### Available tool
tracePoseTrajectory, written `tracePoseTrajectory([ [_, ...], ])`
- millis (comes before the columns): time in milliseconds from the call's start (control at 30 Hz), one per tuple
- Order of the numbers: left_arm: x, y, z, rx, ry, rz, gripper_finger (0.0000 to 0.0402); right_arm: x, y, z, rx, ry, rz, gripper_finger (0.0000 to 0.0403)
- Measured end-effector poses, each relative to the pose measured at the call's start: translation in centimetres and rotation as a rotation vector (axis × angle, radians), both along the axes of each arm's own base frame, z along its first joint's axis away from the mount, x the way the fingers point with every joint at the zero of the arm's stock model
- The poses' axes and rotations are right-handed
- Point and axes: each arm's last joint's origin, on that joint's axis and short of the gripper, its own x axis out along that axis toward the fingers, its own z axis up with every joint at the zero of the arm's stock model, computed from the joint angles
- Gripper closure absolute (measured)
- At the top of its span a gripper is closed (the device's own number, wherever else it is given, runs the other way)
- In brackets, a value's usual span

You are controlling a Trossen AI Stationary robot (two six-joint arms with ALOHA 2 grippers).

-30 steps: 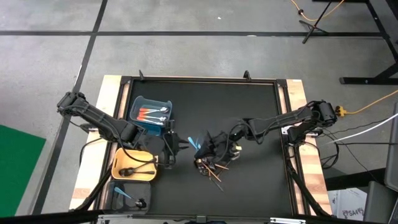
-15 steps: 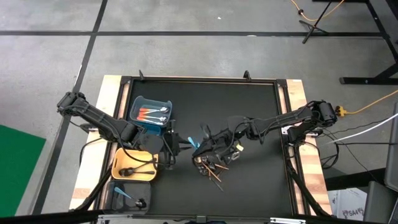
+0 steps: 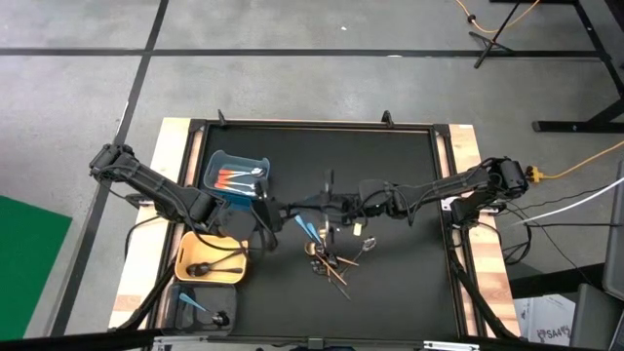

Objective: Sort silverware by color (type)
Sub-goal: Put the blue spoon into the black bin

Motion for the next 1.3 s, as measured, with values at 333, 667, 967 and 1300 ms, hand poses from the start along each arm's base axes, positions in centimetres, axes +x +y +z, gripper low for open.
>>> tracePoseTrajectory([
  [333, 0.2, 1.0, 0.2, -0.069, -0.082, 0.158, 0.0337, 0.0, -0.3, 0.9, 0.019, -0.091, -0.088, 0.0403],
  [667, 0.7, 1.6, 0.9, -0.081, -0.153, 0.174, 0.0337, -0.2, -0.3, 1.6, 0.036, -0.168, -0.089, 0.0403],
  [967, 1.1, 2.4, 1.2, -0.091, -0.185, 0.202, 0.0337, -0.2, -0.3, 2.0, 0.043, -0.201, -0.094, 0.0403],
  [1300, 1.4, 3.3, 1.5, -0.102, -0.216, 0.23, 0.0337, -0.2, -0.5, 1.9, 0.05, -0.195, -0.165, 0.0403],
])
